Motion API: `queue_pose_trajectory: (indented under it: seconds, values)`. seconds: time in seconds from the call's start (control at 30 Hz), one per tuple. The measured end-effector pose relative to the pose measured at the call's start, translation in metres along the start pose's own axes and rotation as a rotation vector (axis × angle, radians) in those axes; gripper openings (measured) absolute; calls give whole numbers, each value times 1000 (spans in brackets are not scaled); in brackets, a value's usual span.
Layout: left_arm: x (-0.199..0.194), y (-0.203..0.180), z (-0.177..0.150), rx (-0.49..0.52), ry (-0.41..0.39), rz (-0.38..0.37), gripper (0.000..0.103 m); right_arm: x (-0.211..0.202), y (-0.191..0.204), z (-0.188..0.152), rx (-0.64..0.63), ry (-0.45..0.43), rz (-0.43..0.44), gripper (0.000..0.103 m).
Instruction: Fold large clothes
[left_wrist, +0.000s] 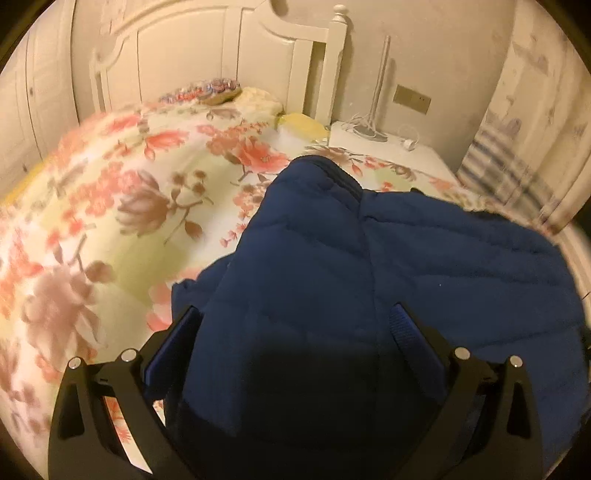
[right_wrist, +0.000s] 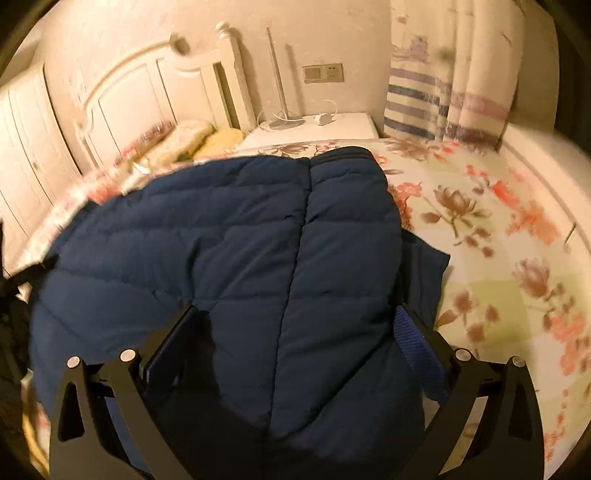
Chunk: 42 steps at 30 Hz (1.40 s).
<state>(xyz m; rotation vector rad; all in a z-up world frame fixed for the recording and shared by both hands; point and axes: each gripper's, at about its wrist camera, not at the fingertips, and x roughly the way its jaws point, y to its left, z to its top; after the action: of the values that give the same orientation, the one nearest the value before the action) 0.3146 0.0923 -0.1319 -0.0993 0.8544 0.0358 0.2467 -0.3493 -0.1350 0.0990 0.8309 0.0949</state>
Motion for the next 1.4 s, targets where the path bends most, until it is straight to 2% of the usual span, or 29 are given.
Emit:
queue_pose_trajectory:
  seconds: [0.07, 0.13, 0.17, 0.2, 0.3, 0.37, 0.47, 0.5, 0.57, 0.67, 0.7, 0.83, 0.9, 0.97, 1.0, 1.03, 1.07, 1.17, 1.3, 1.4]
  values:
    - [-1, 0, 0, -4, 3, 0, 101, 0, -1, 0, 14, 6, 6, 98]
    - [-11, 1, 1, -13, 4, 37, 101, -13, 2, 0, 40, 0, -61, 98]
    - [-20, -1, -1, -10, -12, 60, 100, -17, 3, 0, 42, -12, -86, 98]
    - [-33, -5, -4, 3, -41, 67, 100, -30, 13, -2, 27, -39, -75, 98]
    - [-63, -33, -8, 66, -102, 1, 101, -60, 55, -8, -75, -105, -33, 98]
    - [-75, -57, -17, 123, -122, -44, 101, -64, 87, -15, -176, -99, -8, 98]
    - [-63, -105, -44, 256, -73, -69, 101, -42, 132, -34, -329, -36, -24, 98]
    - [-51, -116, -56, 297, -49, -35, 101, -30, 139, -43, -350, -20, -41, 99]
    - [-46, -124, -66, 333, -98, 15, 101, -24, 135, -51, -330, -47, -30, 99]
    - [-44, -115, -59, 315, -35, -21, 101, -25, 127, -48, -336, -26, -10, 98]
    - [-47, -110, -57, 314, -30, -8, 101, -28, 126, -46, -339, -17, -16, 98]
    - [-63, -66, -59, 223, -58, 46, 101, -52, 101, -43, -264, -48, -57, 98]
    - [-61, -32, -63, 156, -56, 86, 101, -61, 68, -46, -174, -63, -89, 98]
    - [-57, -6, -69, 104, -43, 32, 101, -57, 39, -52, -92, -36, -99, 98]
    - [-56, 2, -69, 85, -37, -1, 101, -54, 25, -57, -47, -25, -60, 99]
    - [-57, 2, -69, 89, -36, 4, 101, -50, 13, -62, -4, -23, 1, 99]
    - [-55, -3, -69, 111, -34, 26, 101, -48, 10, -64, 6, -21, 18, 99]
    - [-51, -17, -66, 163, -31, 93, 101, -45, 16, -61, -16, -14, -12, 99]
    - [-48, -10, -66, 145, -22, 65, 101, -51, 13, -63, 19, -18, 0, 98]
    - [-48, -10, -67, 148, -24, 70, 101, -74, 14, -69, 43, -45, -12, 98]
